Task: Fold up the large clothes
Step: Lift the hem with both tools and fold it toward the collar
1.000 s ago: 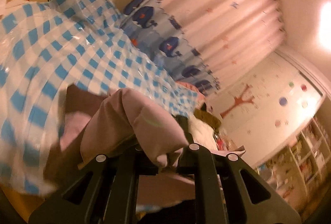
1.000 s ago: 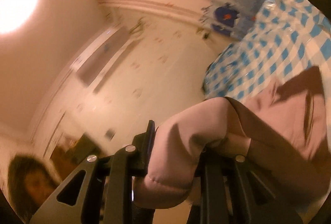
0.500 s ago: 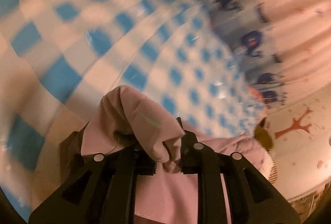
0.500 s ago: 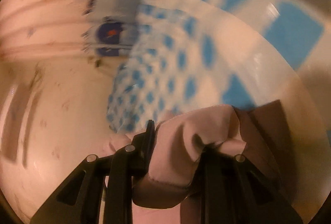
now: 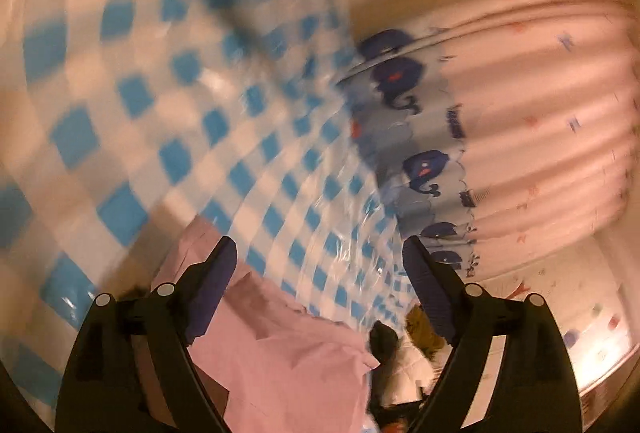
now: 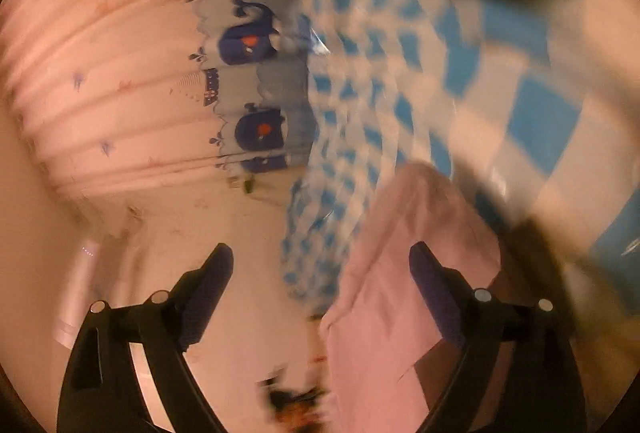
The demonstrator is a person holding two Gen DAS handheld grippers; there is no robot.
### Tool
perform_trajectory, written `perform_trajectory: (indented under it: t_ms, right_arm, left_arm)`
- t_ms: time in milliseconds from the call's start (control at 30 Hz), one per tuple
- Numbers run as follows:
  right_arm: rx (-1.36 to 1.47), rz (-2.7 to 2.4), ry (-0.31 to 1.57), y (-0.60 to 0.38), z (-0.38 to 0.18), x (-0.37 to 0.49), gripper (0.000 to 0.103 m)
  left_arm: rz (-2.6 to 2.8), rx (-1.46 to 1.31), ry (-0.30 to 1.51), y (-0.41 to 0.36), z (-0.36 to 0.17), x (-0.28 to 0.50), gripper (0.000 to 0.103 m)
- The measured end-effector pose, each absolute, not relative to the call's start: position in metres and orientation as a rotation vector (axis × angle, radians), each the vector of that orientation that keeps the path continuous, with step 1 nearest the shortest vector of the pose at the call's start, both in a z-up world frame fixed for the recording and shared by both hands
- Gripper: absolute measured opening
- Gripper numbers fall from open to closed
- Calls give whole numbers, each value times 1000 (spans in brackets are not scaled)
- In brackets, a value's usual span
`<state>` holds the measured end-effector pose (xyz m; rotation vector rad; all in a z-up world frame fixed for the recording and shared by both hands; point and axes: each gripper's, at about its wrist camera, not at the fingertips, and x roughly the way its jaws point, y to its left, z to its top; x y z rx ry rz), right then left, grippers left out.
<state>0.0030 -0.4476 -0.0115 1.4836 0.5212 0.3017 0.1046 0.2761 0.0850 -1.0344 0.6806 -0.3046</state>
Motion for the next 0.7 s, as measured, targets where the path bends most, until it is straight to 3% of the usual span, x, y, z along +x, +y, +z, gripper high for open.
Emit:
perform_trajectory:
  t_ms: [133, 267, 367, 433, 467, 533, 600, 700]
  right_arm:
    - [1046, 211, 558, -392, 64, 14, 86]
    - [438, 170, 644, -267, 113, 58, 86]
    - [104, 139, 717, -191, 90, 94, 86]
    - [-106, 46, 805, -166, 39, 122, 86]
    - [-156, 9, 879, -167, 7, 133, 86]
    - [86, 81, 1016, -201, -42, 151, 86]
    - [248, 104, 1027, -229, -56, 157, 86]
    - [290, 138, 1071, -233, -60, 157, 86]
  left_arm:
    - [-394, -822, 660, 208, 120, 95, 83]
    - [-507, -616, 728, 110, 97, 99, 83]
    - [-489, -355, 791, 46, 51, 101, 83]
    - [-445, -286, 869, 34, 8, 111, 82]
    - [-423, -330, 930, 43, -24, 121, 79]
    - [-465, -529, 927, 75, -49, 131, 61]
    - [-460, -669, 930, 102, -65, 139, 32]
    - [-444, -676, 939, 105, -72, 136, 30]
